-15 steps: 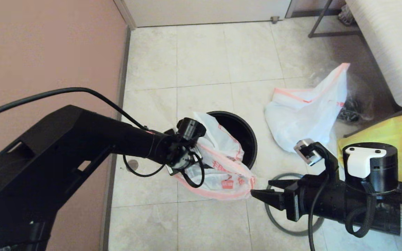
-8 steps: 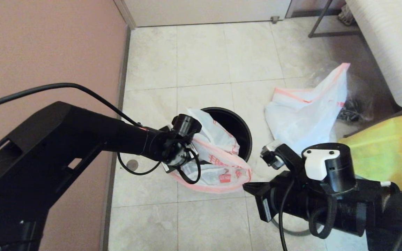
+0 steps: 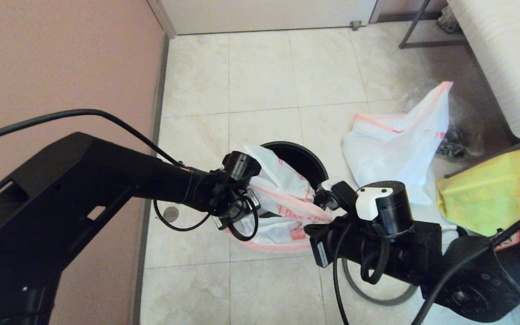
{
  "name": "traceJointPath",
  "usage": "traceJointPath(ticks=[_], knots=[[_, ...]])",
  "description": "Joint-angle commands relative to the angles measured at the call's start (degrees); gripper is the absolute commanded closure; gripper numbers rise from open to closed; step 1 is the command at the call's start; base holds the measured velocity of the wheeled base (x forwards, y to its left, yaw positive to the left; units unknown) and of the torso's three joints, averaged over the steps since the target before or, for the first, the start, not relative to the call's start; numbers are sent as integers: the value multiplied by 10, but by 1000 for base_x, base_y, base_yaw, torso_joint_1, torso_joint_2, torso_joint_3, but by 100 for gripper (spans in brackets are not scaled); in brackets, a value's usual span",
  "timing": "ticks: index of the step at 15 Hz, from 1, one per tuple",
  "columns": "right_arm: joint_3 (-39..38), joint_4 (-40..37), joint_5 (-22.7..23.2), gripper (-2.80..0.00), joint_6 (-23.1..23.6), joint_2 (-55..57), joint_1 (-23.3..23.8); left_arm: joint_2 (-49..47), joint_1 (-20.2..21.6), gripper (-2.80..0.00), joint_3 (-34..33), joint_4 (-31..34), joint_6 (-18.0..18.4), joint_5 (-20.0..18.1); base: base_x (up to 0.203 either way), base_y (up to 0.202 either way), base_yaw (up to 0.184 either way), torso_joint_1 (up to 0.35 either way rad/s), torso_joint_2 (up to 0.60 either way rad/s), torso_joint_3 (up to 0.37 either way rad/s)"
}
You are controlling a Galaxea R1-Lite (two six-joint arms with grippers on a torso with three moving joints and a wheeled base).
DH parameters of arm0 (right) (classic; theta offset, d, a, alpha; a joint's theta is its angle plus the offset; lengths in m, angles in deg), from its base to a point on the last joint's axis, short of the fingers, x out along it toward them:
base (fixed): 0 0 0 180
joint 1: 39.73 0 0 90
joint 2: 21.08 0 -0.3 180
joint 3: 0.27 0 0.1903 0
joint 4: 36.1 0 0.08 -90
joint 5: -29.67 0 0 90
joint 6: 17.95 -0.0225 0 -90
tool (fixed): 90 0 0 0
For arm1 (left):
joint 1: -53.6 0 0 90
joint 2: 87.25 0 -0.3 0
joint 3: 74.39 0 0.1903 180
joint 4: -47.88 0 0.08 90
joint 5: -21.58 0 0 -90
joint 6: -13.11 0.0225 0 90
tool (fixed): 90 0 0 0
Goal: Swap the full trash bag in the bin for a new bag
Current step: Put the new garbage bag on the trash can
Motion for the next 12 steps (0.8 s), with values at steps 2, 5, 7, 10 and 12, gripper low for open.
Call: traceJointPath(ticks=[2, 5, 7, 10, 12], knots=[[9, 1, -23, 0, 7, 53, 22, 5, 3, 0, -6, -2, -3, -3, 0, 0, 0, 0, 0, 0], [-19, 2, -52, 0, 3, 60, 30, 3, 7, 0, -4, -3, -3, -3, 0, 0, 0, 0, 0, 0], [-19, 3, -52, 0, 2, 81, 41, 4, 7, 0, -5, -3, -4, -3, 0, 0, 0, 0, 0, 0], [-6, 4, -53, 0, 2, 103, 55, 6, 7, 0, -6, -3, -4, -4, 0, 0, 0, 0, 0, 0], [14, 5, -54, 0, 2, 126, 65, 9, 5, 0, -6, -2, -4, -20, 0, 0, 0, 0, 0, 0]])
